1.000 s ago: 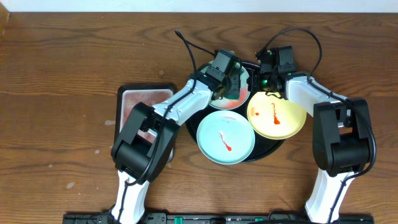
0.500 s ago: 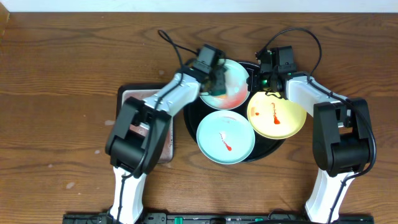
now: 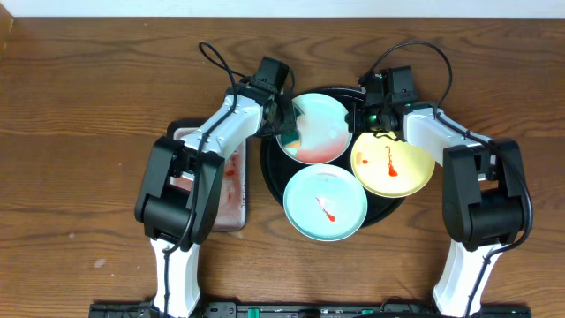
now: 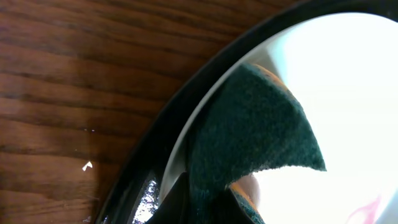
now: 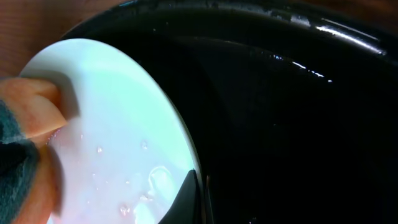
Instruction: Clean dirty plates on tray and stack at the side
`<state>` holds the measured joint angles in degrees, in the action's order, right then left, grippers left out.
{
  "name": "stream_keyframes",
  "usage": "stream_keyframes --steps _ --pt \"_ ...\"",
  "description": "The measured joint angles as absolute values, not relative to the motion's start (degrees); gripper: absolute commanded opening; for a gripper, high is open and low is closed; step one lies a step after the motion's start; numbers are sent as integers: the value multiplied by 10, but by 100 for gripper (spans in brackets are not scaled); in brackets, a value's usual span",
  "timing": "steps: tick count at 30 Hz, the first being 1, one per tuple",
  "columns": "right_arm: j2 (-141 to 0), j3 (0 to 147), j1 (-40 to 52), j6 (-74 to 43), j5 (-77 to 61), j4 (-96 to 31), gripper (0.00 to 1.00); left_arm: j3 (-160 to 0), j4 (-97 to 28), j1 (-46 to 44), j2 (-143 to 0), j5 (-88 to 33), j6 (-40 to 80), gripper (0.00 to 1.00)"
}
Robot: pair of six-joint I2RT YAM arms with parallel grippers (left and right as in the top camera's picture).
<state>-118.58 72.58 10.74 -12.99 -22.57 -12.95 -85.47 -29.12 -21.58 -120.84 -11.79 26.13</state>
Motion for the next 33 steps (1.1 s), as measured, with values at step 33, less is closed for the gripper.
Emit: stream_keyframes --steps 33 --pt "-1161 731 105 -134 -198 -143 1 -840 -322 -118 -1003 -54 115 7"
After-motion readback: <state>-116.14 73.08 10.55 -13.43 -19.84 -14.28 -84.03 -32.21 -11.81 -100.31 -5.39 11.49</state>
